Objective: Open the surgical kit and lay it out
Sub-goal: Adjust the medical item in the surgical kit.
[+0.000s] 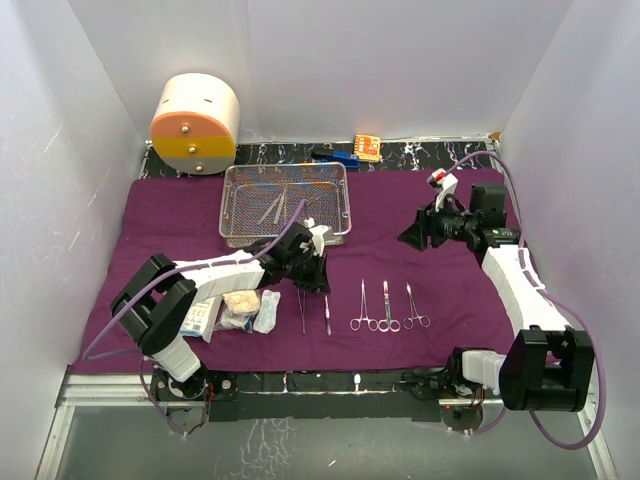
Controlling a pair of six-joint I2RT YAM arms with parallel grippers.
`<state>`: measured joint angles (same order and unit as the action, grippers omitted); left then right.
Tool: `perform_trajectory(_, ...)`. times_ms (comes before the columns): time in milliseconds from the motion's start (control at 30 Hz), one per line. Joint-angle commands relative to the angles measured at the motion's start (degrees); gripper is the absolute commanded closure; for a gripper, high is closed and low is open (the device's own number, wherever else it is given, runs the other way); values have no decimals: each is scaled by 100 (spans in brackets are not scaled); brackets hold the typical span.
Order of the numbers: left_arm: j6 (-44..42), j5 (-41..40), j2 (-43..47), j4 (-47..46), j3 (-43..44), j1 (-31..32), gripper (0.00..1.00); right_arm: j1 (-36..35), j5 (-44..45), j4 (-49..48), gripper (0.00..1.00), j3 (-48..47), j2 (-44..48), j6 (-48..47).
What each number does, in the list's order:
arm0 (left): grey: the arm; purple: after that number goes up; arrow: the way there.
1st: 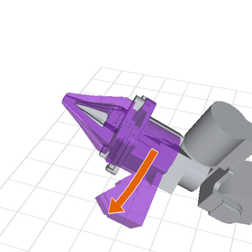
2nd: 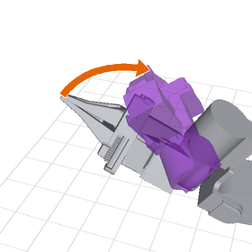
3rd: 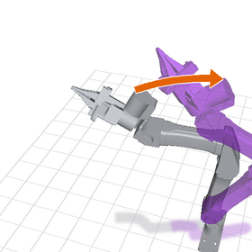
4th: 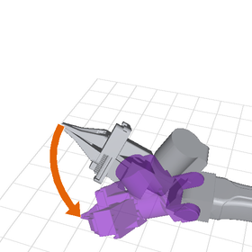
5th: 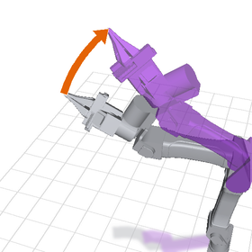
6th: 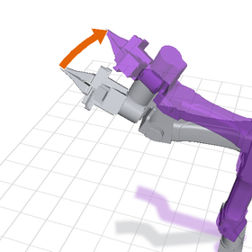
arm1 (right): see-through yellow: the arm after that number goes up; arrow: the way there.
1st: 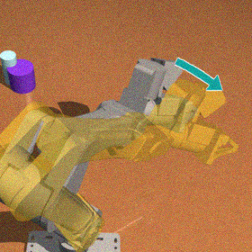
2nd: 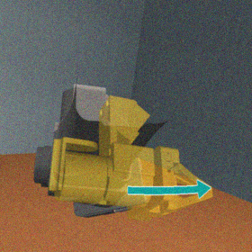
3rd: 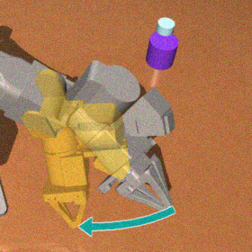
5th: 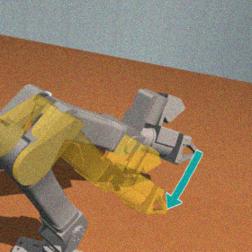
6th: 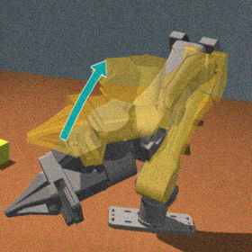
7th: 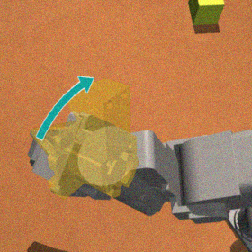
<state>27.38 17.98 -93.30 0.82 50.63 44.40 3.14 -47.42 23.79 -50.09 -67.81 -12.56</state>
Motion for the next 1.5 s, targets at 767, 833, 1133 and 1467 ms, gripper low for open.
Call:
perform_trajectory(767, -3337, 3004, -383, -802, -472, -913, 100, -155, 34, -247, 53, -32, 54, -176)
perform_trajectory(833, -3542, 3140, -468, -701, -396, -955, 100, -155, 70, -249, 53, -8, 91, -190)
perform_trajectory(1133, -4811, 3654, -821, 174, 104, -1073, 100, -159, 119, -253, 53, 51, 130, -209)
perform_trajectory(1467, -6225, 3861, -1299, 1308, 679, -1130, 100, -164, 162, -247, 53, 84, 146, -227)
